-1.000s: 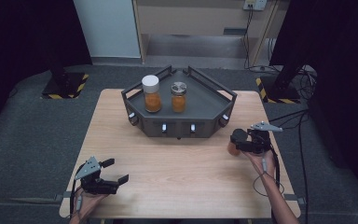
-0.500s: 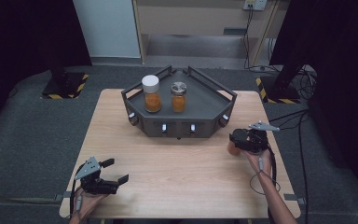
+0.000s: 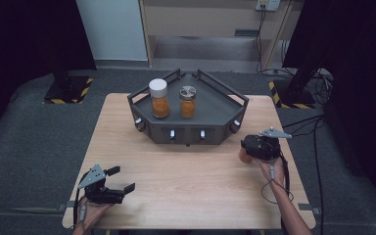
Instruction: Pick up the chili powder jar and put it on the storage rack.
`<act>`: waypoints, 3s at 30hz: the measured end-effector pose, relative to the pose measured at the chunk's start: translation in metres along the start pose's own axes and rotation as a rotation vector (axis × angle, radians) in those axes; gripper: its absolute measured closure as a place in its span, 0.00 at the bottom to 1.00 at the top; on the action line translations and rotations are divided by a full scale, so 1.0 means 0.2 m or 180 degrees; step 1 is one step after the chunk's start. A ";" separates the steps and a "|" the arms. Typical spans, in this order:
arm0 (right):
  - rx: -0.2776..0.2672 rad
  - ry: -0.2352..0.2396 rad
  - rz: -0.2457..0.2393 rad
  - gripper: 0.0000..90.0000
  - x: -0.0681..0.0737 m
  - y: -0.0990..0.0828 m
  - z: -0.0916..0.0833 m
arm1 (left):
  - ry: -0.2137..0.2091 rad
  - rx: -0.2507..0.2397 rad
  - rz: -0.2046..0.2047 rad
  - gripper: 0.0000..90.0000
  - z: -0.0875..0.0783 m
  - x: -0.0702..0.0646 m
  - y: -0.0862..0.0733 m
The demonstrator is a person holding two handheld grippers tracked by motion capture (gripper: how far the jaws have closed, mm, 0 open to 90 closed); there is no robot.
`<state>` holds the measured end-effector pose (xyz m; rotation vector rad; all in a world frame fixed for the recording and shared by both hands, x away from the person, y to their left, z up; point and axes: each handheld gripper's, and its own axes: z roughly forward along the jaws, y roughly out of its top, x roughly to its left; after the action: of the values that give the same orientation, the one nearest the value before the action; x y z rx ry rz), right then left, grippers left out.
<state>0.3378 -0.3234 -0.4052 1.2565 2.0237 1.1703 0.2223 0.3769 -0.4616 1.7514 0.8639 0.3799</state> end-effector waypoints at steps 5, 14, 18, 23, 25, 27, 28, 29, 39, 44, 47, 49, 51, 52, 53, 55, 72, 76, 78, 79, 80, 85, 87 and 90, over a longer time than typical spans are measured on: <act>0.0014 0.0031 -0.0071 0.39 0.01 0.03 -0.02 | -0.0003 0.0004 0.0001 0.04 0.00 0.00 0.00; 0.0023 0.0177 -0.0198 0.39 0.00 0.13 -0.07 | -0.0001 0.0005 -0.0002 0.04 0.00 0.00 0.00; 0.0037 0.0259 -0.0254 0.39 0.00 0.18 -0.08 | -0.0003 0.0006 -0.0004 0.04 0.00 0.00 0.00; 0.0036 0.0366 -0.0320 0.39 0.00 0.26 -0.11 | -0.0002 0.0005 -0.0005 0.04 0.00 0.00 0.00; 0.0053 0.0423 -0.0348 0.39 -0.01 0.29 -0.11 | -0.0004 0.0010 -0.0004 0.04 0.00 0.00 0.00; 0.0058 0.0459 -0.0372 0.39 0.00 0.32 -0.12 | -0.0007 0.0009 0.0001 0.04 0.00 0.00 0.00; 0.0061 0.0475 -0.0373 0.39 0.00 0.33 -0.12 | -0.0008 0.0008 0.0001 0.04 0.00 0.00 0.00; 0.0066 0.0513 -0.0377 0.39 -0.01 0.35 -0.12 | -0.0007 0.0010 -0.0002 0.04 0.00 0.00 0.00; 0.0119 0.0662 -0.0530 0.39 0.03 0.48 -0.15 | -0.0009 0.0006 -0.0007 0.04 0.00 0.00 0.00; 0.0129 0.0750 -0.0575 0.39 0.04 0.55 -0.15 | -0.0010 0.0010 -0.0002 0.04 0.00 0.00 0.00; 0.0137 0.0777 -0.0565 0.39 0.05 0.59 -0.15 | -0.0011 0.0008 -0.0004 0.04 0.00 0.00 0.00; 0.0139 0.0781 -0.0581 0.39 0.06 0.62 -0.14 | -0.0013 0.0008 -0.0008 0.04 0.01 0.00 0.00; 0.0137 0.0783 -0.0595 0.39 0.06 0.64 -0.14 | -0.0014 0.0011 -0.0005 0.04 0.01 0.00 0.00; 0.0143 0.0778 -0.0596 0.39 0.07 0.65 -0.14 | -0.0015 0.0008 -0.0004 0.04 0.00 0.00 0.00; 0.0146 0.0776 -0.0592 0.39 0.07 0.66 -0.14 | -0.0016 0.0005 -0.0005 0.04 0.00 0.00 0.00; 0.0150 0.0782 -0.0595 0.39 0.07 0.69 -0.13 | -0.0014 0.0007 -0.0010 0.04 0.00 0.00 0.00; 0.0122 0.0738 -0.0590 0.39 0.10 0.84 -0.08 | -0.0013 -0.0002 -0.0012 0.04 0.00 0.00 0.00; 0.0126 0.0721 -0.0597 0.39 0.11 0.87 -0.06 | -0.0015 -0.0010 -0.0011 0.04 0.00 0.00 0.00; 0.0135 0.0705 -0.0596 0.39 0.12 0.88 -0.05 | -0.0016 -0.0005 -0.0006 0.04 0.00 0.00 0.00; 0.0125 0.0699 -0.0600 0.39 0.12 0.89 -0.05 | -0.0018 -0.0004 -0.0004 0.04 0.00 0.00 0.00; 0.0125 0.0691 -0.0591 0.39 0.12 0.89 -0.04 | -0.0019 -0.0002 -0.0003 0.04 0.00 0.00 0.00; 0.0124 0.0652 -0.0576 0.39 0.14 0.92 -0.02 | -0.0021 -0.0005 -0.0003 0.04 0.00 0.00 0.00; 0.0123 0.0633 -0.0579 0.39 0.14 0.93 -0.01 | -0.0023 -0.0004 -0.0002 0.04 0.00 0.00 0.00; 0.0093 0.0620 -0.0554 0.39 0.13 0.93 0.01 | -0.0021 0.0001 0.0000 0.04 0.00 0.00 0.00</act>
<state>0.4150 -0.2596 -0.2451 0.9888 2.2475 1.2232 0.2228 0.3771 -0.4617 1.7520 0.8591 0.3739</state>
